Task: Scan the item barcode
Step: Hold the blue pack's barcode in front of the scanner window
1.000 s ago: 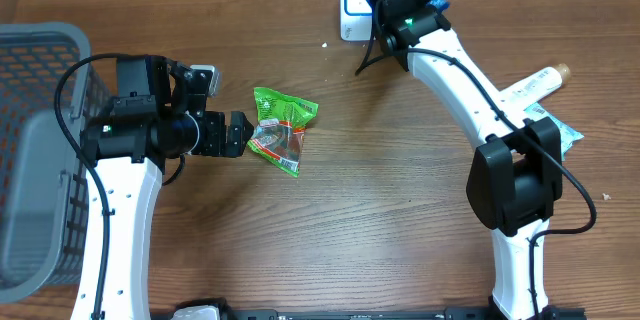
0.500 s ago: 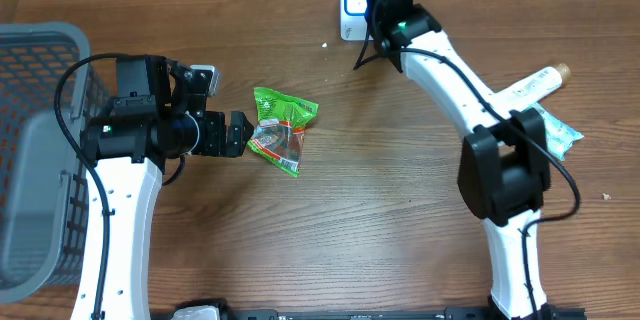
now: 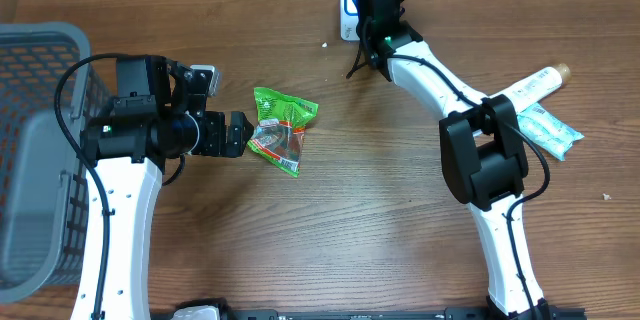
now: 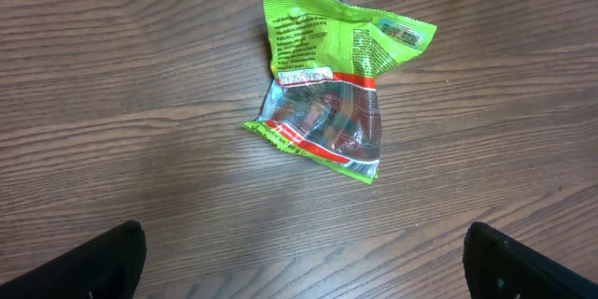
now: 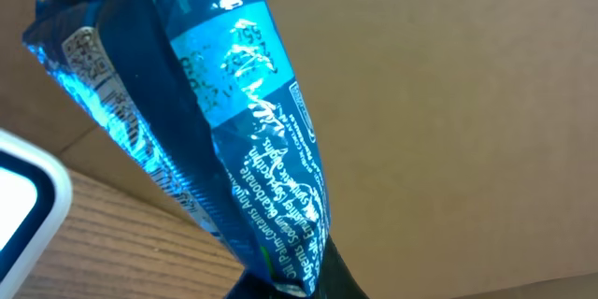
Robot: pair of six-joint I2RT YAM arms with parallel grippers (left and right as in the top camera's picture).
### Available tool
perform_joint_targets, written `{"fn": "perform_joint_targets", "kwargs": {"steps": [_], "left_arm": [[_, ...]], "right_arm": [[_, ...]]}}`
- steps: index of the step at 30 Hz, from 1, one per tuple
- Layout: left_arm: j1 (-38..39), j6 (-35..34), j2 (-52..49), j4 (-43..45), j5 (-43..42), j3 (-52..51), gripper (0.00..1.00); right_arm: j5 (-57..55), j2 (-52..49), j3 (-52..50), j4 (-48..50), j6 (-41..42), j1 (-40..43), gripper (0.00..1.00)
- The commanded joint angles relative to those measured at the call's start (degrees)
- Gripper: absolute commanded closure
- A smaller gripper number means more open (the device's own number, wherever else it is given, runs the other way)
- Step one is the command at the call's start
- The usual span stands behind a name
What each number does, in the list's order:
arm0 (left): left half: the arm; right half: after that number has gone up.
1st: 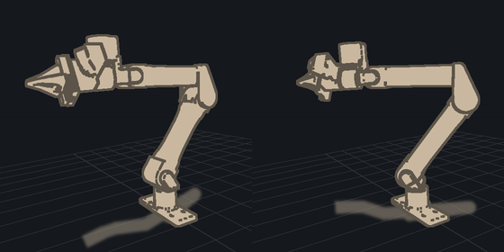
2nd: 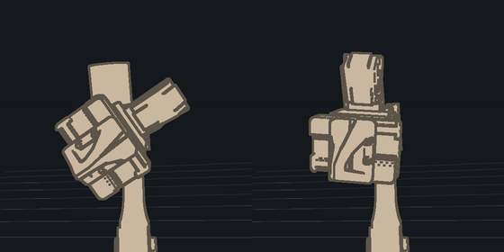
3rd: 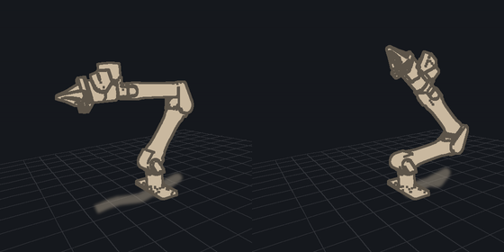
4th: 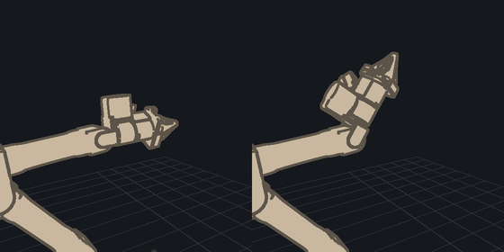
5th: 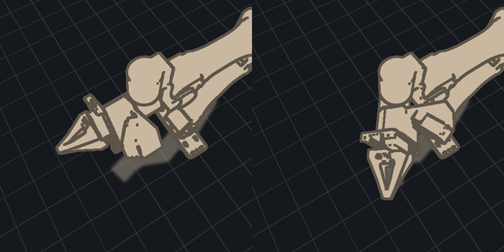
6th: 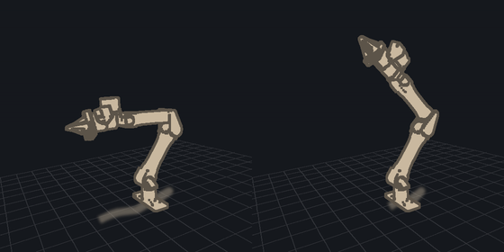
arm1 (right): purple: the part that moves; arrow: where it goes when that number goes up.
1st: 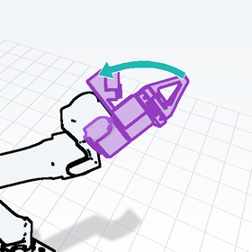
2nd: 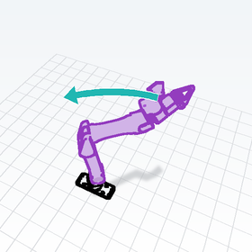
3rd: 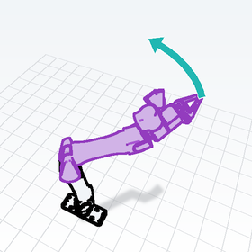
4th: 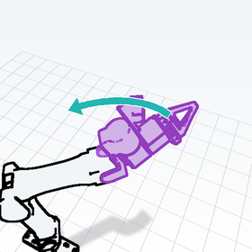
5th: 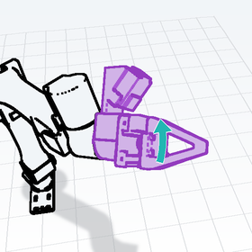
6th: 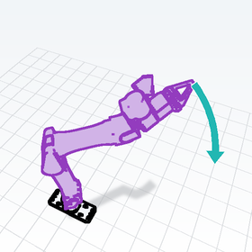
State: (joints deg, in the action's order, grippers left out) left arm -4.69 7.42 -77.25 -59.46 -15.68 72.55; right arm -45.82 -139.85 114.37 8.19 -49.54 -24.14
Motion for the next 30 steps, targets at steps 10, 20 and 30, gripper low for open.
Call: {"fn": "perform_joint_targets", "kwargs": {"steps": [10, 20, 30], "left_arm": [[0.2, -0.81, -0.35, 0.15, -0.44, -0.04, 0.0], [0.22, -0.81, -0.35, 0.15, -0.44, -0.04, 0.0], [0.22, -0.81, -0.35, 0.15, -0.44, -0.04, 0.0]], "right_arm": [[-0.33, -5.88, 1.14, 5.92, 0.17, -2.71, 0.96], [-0.48, -6.97, 1.14, 8.04, -0.24, -2.49, 0.96], [-0.61, -6.97, 1.14, 8.02, -0.24, -2.05, 0.96]]}}
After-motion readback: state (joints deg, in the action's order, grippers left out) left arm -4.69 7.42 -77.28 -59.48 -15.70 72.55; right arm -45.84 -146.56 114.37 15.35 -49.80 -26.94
